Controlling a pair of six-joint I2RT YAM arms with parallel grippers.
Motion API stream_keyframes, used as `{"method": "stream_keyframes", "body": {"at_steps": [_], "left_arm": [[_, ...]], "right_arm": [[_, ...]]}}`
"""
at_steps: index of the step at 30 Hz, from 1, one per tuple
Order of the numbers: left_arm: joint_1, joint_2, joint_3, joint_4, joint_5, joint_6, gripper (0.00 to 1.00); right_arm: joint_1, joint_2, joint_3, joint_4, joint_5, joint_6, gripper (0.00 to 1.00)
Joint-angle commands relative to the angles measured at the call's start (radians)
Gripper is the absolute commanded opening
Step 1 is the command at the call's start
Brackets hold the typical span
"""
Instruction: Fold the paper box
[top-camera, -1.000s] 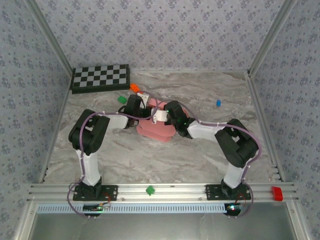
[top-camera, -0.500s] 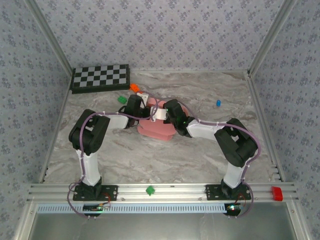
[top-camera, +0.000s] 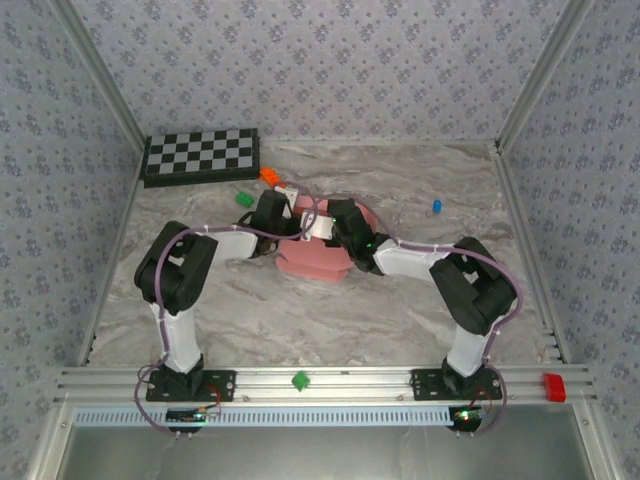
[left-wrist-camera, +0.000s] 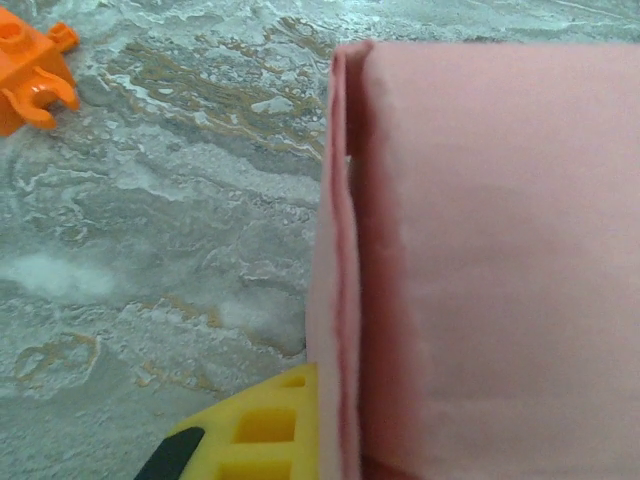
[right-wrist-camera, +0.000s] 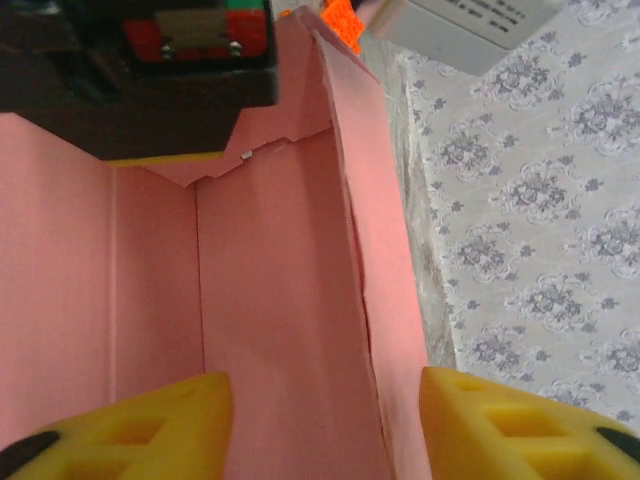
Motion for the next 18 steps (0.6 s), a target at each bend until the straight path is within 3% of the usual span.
{"method": "stream_keyframes", "body": {"at_steps": [1, 8, 12, 18], "left_arm": [[-0.012, -0.072, -0.002, -0.049, -0.034, -0.007, 0.00], [-0.041, -0.136, 0.026, -0.220, -0.153, -0.057, 0.00], [-0.043, -0.149, 0.093, -0.425, -0.221, -0.184, 0.00], [-0.043, -0.183, 0.139, -0.568, -0.160, -0.307, 0.00]], "right_arm": [[0.006, -0.076, -0.003, 0.001, 0.012, 0.047, 0.61], [0.018, -0.228, 0.021, -0.128, 0.044, 0.222, 0.70], [0.005, -0.321, 0.068, -0.306, 0.033, 0.501, 0.75], [-0.050, -0.394, 0.159, -0.581, -0.006, 0.847, 0.75]]}}
